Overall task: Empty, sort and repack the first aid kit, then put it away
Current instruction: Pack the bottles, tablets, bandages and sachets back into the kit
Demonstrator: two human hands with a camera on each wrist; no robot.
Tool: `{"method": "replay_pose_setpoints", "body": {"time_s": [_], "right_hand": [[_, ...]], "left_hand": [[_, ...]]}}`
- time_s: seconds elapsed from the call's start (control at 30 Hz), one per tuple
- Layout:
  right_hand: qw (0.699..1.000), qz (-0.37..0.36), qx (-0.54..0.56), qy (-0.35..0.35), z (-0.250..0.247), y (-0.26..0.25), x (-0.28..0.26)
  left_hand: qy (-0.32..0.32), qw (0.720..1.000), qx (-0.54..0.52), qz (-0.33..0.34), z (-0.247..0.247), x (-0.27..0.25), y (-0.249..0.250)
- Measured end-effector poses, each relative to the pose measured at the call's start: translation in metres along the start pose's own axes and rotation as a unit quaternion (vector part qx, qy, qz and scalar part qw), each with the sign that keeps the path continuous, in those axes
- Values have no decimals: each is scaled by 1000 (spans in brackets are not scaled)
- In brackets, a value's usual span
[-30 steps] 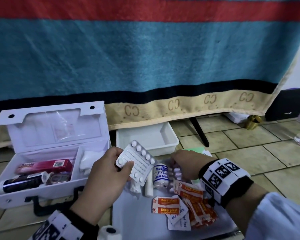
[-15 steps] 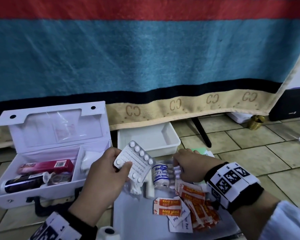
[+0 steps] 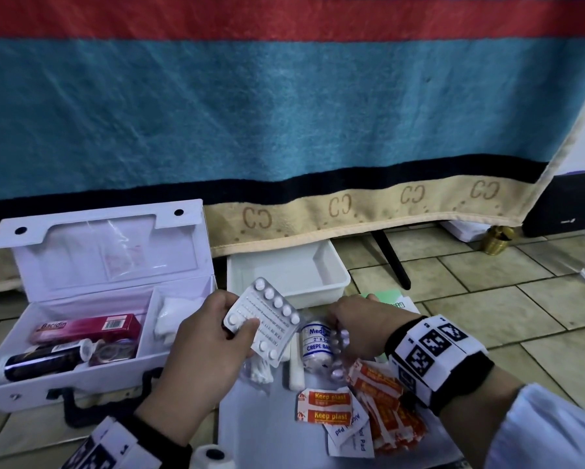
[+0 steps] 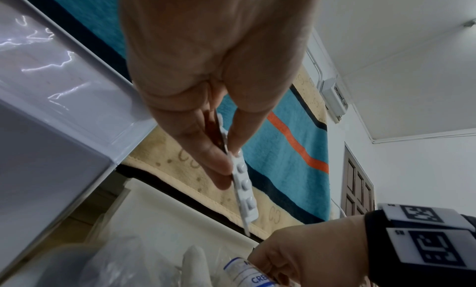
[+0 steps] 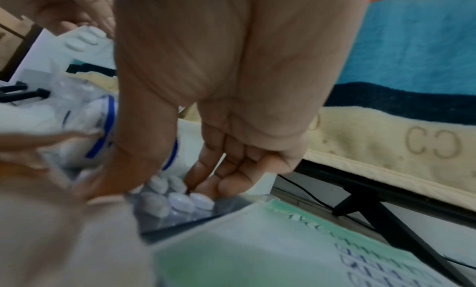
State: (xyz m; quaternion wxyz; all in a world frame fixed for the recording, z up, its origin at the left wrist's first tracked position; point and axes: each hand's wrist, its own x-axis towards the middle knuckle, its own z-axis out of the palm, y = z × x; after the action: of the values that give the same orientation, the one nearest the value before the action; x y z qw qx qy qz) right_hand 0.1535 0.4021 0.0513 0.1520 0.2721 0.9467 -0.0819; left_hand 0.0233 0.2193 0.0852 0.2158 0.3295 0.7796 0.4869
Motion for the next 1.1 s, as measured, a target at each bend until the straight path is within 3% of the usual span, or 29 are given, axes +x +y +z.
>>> {"method": "replay_pose_setpoints", "body": {"time_s": [0.1, 0.4, 0.67, 0.93, 1.0, 1.1], "right_hand": [[999, 24, 43, 2, -2, 5, 1], [999, 18, 35, -14, -3, 0, 0], [997, 21, 70, 24, -15, 12, -2], [972, 34, 174, 152, -48, 19, -27], [952, 37, 217, 214, -55, 12, -32], [905, -17, 317, 284, -66, -19, -38]], "left_hand": [[3, 1000, 13, 8, -2, 0, -1], [5, 1000, 16, 13, -4, 1, -3], [1, 1000, 11, 13, -4, 1, -3], [-12, 998, 15, 56, -19, -3, -2], [9, 996, 21, 89, -30, 0, -8], [42, 993, -3, 114, -56, 4, -19]]}}
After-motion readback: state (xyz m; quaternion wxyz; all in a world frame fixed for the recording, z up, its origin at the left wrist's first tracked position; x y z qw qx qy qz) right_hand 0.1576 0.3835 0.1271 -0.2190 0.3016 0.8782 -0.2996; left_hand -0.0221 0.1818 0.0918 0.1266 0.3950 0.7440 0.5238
